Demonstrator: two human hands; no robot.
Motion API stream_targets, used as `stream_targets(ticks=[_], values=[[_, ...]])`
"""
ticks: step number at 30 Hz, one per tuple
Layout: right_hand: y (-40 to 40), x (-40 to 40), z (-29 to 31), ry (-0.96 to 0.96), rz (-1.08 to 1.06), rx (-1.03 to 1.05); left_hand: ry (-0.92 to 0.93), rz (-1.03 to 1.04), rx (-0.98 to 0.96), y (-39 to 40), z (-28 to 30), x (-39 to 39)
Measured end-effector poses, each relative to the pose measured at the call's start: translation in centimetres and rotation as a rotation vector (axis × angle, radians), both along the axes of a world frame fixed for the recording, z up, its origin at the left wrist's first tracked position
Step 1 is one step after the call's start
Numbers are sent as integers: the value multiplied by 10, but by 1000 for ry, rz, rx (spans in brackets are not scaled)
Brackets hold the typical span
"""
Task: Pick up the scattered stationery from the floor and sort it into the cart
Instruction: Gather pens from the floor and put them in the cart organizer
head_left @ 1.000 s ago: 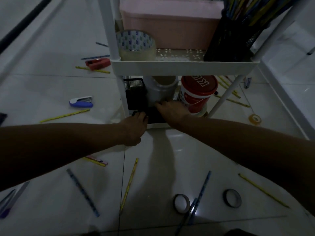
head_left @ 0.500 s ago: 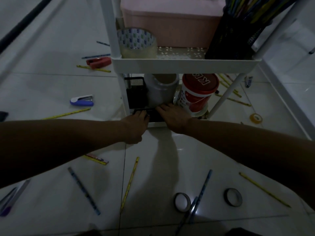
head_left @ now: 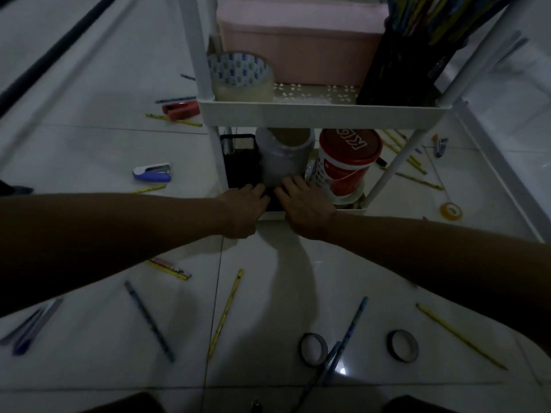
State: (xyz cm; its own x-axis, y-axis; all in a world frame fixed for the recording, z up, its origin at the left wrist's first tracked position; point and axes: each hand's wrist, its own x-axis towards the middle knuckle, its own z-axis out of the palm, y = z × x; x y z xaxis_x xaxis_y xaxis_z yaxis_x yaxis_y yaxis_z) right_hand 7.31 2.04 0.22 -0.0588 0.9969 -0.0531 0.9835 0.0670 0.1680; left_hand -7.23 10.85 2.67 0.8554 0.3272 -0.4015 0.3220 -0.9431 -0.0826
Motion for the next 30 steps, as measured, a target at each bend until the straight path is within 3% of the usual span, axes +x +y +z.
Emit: stream_targets(ticks=[3, 7, 12, 20, 30], values=[[-6, 0, 4, -16, 104, -38, 51, -17, -63, -8, 14, 6], [-15, -2, 8, -22, 235, -145, 317, 43, -96, -28, 22, 7], [-14, -21, 13, -53, 395, -357, 487, 175, -131, -47, 21, -11], [-14, -76, 17, 85, 460, -314, 453, 412, -85, -43, 44, -48], [27, -122, 19, 80, 423, -339, 495, 472, -12, 29, 28, -118]])
